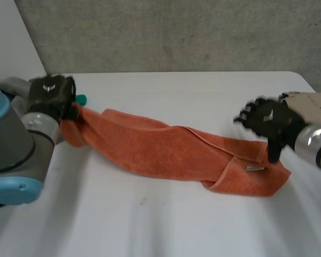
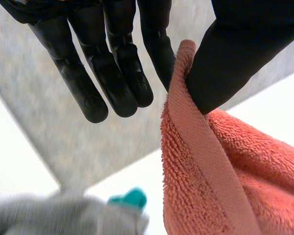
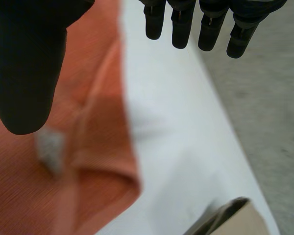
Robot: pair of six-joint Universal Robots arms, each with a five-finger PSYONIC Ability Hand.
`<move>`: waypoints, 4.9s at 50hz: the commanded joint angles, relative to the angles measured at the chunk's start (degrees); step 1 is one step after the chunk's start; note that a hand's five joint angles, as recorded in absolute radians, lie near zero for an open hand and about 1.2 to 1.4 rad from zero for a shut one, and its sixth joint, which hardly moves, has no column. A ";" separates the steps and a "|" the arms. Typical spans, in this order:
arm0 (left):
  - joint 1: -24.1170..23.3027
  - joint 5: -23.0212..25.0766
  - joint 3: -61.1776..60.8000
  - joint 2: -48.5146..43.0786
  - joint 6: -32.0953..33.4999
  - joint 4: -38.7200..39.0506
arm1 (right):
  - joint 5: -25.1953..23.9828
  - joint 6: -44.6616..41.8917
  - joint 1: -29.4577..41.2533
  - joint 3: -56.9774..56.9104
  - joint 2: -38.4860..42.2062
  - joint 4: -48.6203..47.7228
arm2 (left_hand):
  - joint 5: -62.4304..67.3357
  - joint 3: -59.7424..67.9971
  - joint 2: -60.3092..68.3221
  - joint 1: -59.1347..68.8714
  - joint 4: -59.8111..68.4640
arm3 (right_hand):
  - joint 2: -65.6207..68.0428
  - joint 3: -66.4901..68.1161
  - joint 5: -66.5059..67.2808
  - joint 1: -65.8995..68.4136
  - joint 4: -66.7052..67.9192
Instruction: Fold the laundry.
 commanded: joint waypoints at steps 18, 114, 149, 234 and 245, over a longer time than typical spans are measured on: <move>-3.30 25.22 -3.20 26.19 -11.86 4.77 | 3.60 41.61 14.79 -34.32 29.25 2.01 | 14.63 11.94 11.46 13.35 11.38 | -2.10 -1.97 -2.69 -2.98 -2.05; -0.40 11.87 -18.59 -8.17 12.83 8.02 | 15.64 38.37 18.67 -8.39 16.16 -17.96 | -12.60 -15.29 -15.77 -13.88 -15.85 | 67.90 68.03 67.31 67.02 67.95; -17.80 -6.58 -1.20 -14.05 -10.28 -6.12 | 15.03 47.76 25.61 -9.80 2.64 -10.58 | -43.75 -46.44 -46.92 -45.03 -47.00 | 67.90 68.03 67.31 67.02 67.95; -1.54 6.25 -19.20 11.07 10.19 9.35 | 7.73 28.97 5.14 -16.38 12.20 2.49 | 14.63 11.94 11.46 13.35 11.38 | 5.47 5.60 4.88 4.59 5.52; -2.51 6.95 -16.05 17.14 7.47 3.20 | 9.14 33.52 -1.37 -13.41 12.73 -1.07 | 14.63 11.94 11.46 13.35 11.38 | 5.98 6.11 5.39 5.10 6.03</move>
